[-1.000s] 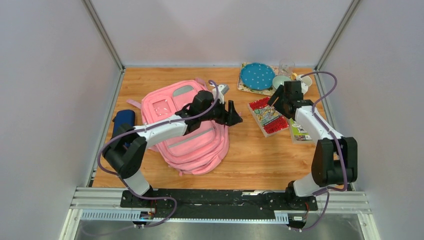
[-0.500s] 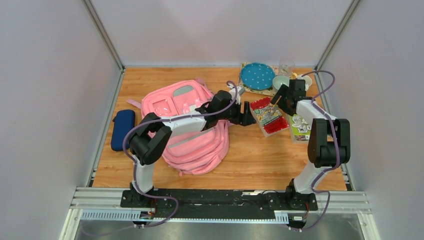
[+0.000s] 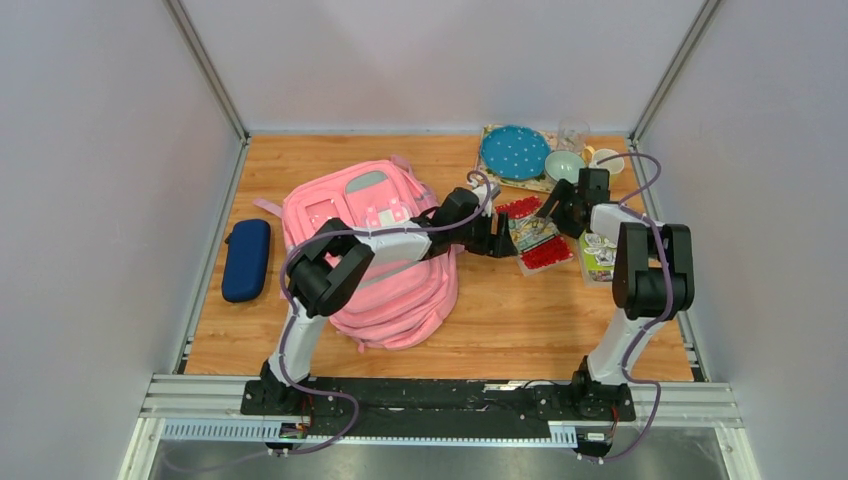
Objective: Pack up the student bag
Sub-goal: Pick up the book from the center of the board.
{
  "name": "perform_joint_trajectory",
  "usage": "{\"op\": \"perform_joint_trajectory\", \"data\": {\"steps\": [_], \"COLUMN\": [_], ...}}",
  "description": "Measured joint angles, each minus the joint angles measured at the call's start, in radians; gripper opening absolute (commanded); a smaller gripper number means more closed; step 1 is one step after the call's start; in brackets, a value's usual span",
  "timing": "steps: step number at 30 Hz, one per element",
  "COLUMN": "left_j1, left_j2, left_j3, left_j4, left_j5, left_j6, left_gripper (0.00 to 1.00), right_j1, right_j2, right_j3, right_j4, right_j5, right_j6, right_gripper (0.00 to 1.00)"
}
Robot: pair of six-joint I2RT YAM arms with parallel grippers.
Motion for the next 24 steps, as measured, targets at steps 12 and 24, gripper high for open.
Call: {"op": "perform_joint_trajectory", "data": {"steps": [12, 24], "left_j1": [0.001, 0.018], "left_j2": [0.085, 0.091], "left_j3": [0.027, 0.025], "left_j4": [-0.006, -0.053], "left_j5": [0.009, 0.048], "left_j6": [-0.058, -0.087], "left_gripper": [0.68, 0.47], "right_j1": [0.007, 0.008], "right_j2": [-0.172, -0.263], "right_j3": [-0.288, -0.426], "right_j4": [0.161, 0.282], "right_j5": [-0.138, -0.148], "right_j6": [0.071, 0.108], "right_gripper": [0.67, 0.66]}}
